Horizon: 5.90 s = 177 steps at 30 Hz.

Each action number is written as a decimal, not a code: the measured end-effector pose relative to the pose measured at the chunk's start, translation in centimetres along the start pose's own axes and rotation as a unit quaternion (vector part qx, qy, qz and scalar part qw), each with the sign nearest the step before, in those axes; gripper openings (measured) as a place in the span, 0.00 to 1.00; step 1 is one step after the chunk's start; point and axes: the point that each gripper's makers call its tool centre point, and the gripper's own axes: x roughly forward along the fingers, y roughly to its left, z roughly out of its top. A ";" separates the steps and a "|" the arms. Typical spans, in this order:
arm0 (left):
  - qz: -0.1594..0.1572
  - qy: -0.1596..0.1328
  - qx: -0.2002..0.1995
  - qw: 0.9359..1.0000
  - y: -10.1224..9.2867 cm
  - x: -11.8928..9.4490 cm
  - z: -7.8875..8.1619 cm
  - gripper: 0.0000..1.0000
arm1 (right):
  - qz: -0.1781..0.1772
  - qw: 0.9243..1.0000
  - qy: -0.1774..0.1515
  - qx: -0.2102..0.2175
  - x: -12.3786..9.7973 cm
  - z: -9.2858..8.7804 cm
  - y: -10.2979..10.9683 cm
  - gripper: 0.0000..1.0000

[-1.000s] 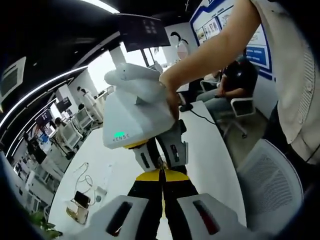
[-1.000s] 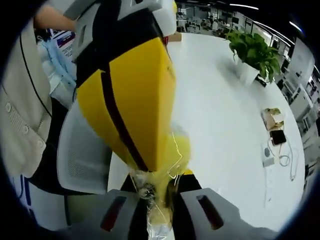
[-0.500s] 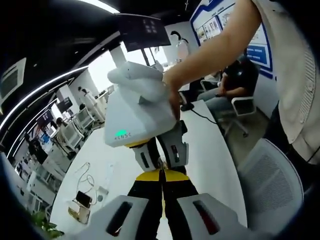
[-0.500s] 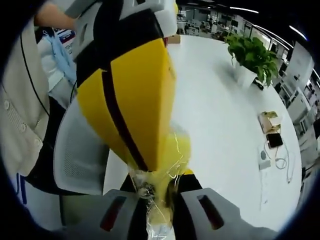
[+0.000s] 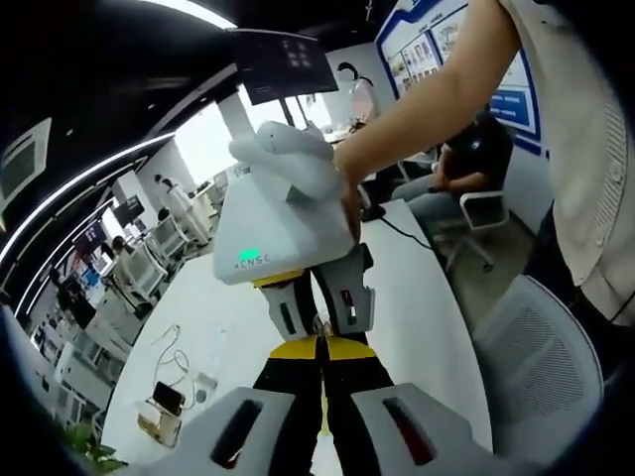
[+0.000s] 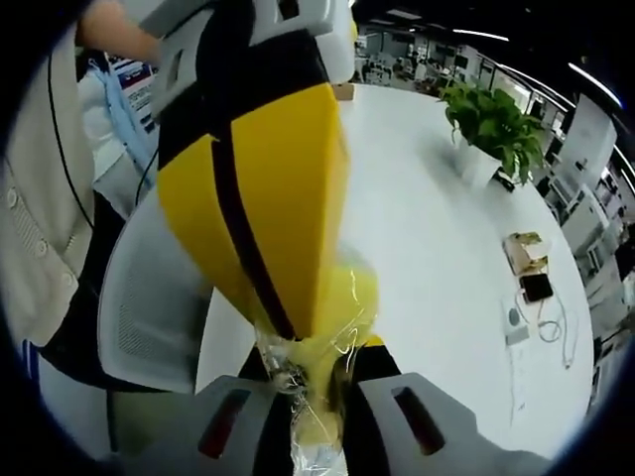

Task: Compare the silicone blocks by pressing each to a similar depth, holding the contact briefly, and releasing to observe deformation and rebound differences across the visible hardness samples.

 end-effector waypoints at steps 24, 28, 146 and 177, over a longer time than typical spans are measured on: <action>-0.006 0.008 0.003 1.000 -0.2 0.4 -0.3 0.00 | 0.005 1.000 0.003 -0.001 0.3 -0.5 -0.2 0.04; -0.006 0.009 0.004 1.000 -0.1 0.5 -0.3 0.00 | 0.006 1.000 0.003 0.000 0.3 -0.6 -0.3 0.04; 0.040 0.015 -0.054 0.998 1.4 0.0 -3.0 0.00 | -0.118 0.984 -0.116 0.069 -1.8 -1.3 -2.2 0.57; 0.063 0.015 -0.093 0.994 2.0 0.0 -3.8 0.00 | -0.183 0.955 -0.187 0.137 -3.9 -1.8 -2.5 0.68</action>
